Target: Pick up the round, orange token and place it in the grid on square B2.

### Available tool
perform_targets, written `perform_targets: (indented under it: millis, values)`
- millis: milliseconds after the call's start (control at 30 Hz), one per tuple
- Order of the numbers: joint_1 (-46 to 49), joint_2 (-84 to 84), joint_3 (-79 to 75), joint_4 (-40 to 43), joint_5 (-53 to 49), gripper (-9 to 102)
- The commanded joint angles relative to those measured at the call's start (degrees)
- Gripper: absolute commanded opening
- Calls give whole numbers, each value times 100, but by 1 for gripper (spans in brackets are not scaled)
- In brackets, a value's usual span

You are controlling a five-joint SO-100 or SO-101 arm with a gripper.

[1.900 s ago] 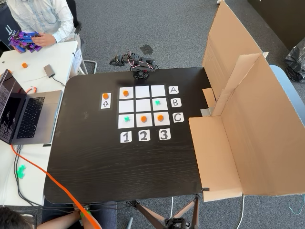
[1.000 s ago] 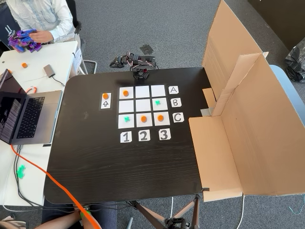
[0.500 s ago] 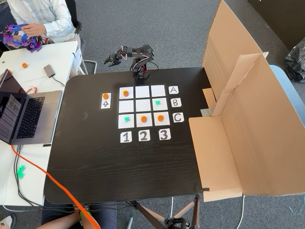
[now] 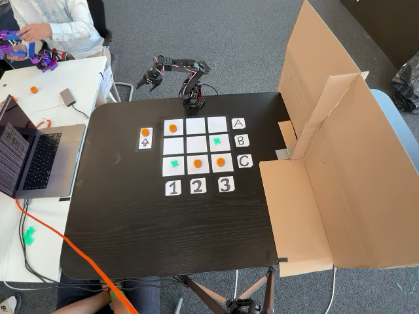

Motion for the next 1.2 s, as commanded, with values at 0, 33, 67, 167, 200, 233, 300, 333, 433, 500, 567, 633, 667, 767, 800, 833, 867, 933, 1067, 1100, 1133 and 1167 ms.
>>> perform_targets:
  millis: [0,33,67,167,200,233,300,333,433,500,567,633,667,767,800,833,867,933,1067,1100,1133,1167]
  values:
    - [-264,-791,-1529,782,-44,42]
    - [-325,-1002,-1819,949,-44,44]
    - [-396,-1213,-2065,1055,-26,46]
    - [-633,-1775,-2610,1107,18,51]
    - [-703,-1951,-2742,1107,18,52]
    - [-782,-2145,-2874,1107,18,54]
    - [-949,-2487,-3103,1107,0,54]
    - [-1020,-2646,-3217,1107,-9,55]
    - [-1257,-3103,-3551,1107,-9,56]
    - [-1415,-3419,-3735,1107,-9,56]
    - [-1600,-3779,-3929,1107,9,56]
    - [-1819,-4140,-4087,1107,18,58]
    - [-1934,-4315,-4157,1107,18,58]
    - [-2294,-4852,-4368,1107,0,58]
    - [-2417,-5027,-4447,1107,18,58]
    - [-2531,-5186,-4500,1107,18,58]
    - [-2646,-5326,-4535,1107,35,59]
    - [-2856,-5563,-4544,1107,44,63]
    - [-3146,-5985,-4614,1099,193,64]
    - [-3199,-6082,-4649,1099,220,64]
    - [-3234,-6170,-4685,1090,255,64]
    - [-3261,-6258,-4711,1081,290,64]
